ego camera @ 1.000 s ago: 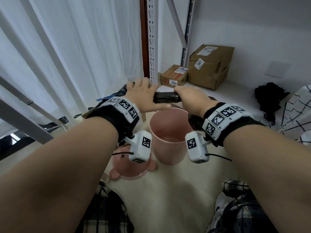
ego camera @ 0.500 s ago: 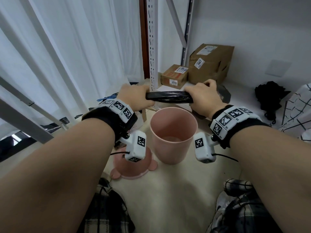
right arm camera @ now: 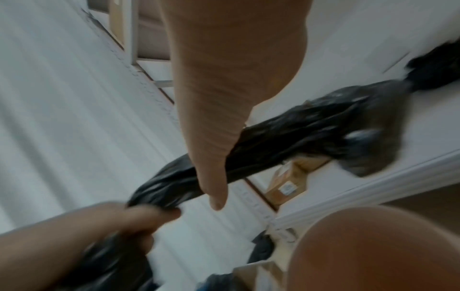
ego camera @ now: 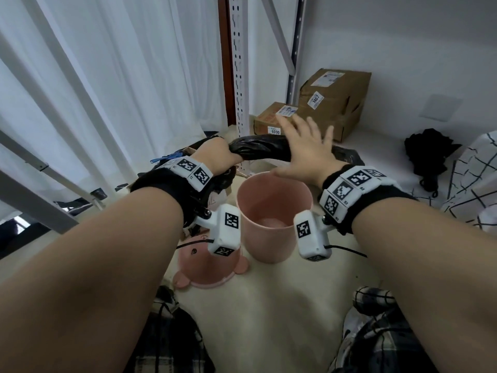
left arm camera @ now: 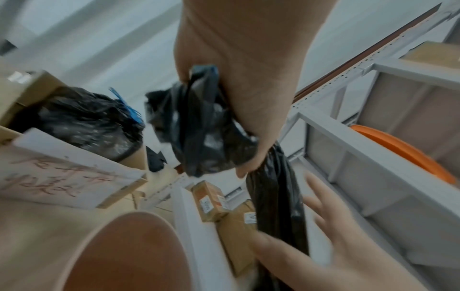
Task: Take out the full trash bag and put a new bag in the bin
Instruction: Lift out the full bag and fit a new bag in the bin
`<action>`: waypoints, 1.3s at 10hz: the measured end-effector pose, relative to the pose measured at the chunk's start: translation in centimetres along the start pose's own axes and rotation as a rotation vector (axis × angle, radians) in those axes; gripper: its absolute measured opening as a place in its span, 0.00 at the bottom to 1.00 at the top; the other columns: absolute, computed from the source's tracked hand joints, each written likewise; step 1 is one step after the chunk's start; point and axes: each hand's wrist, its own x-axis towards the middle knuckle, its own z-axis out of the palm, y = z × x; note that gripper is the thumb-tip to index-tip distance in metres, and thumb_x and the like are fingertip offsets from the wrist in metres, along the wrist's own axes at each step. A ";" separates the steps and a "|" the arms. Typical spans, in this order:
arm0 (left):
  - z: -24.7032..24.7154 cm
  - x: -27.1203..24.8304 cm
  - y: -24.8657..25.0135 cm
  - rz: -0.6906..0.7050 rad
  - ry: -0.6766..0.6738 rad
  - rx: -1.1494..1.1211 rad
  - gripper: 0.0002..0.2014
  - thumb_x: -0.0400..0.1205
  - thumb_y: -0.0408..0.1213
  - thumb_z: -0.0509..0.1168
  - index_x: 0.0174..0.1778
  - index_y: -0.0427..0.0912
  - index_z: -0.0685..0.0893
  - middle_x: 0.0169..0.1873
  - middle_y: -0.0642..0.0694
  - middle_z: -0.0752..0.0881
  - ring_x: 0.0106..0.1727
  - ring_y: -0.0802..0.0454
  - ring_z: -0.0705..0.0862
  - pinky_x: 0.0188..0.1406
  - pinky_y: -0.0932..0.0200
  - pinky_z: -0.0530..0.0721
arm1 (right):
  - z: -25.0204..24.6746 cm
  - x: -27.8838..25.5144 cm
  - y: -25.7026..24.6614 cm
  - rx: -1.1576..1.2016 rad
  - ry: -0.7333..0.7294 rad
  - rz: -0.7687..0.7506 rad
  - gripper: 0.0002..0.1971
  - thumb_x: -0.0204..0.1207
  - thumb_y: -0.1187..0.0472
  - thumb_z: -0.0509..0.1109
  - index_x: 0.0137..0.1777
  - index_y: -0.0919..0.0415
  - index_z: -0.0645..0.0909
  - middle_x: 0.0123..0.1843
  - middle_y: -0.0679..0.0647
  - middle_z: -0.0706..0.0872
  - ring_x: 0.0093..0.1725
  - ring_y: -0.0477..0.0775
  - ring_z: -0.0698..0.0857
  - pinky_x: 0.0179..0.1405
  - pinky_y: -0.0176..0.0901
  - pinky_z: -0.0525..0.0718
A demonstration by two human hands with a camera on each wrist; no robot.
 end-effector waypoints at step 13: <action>7.3 7.5 -0.6 -0.195 -0.207 -0.429 0.02 0.78 0.39 0.68 0.41 0.47 0.81 0.43 0.45 0.82 0.47 0.46 0.80 0.62 0.44 0.82 | 5.4 3.9 3.4 1.041 -0.475 0.278 0.35 0.72 0.46 0.73 0.76 0.50 0.62 0.59 0.54 0.81 0.56 0.56 0.86 0.59 0.57 0.86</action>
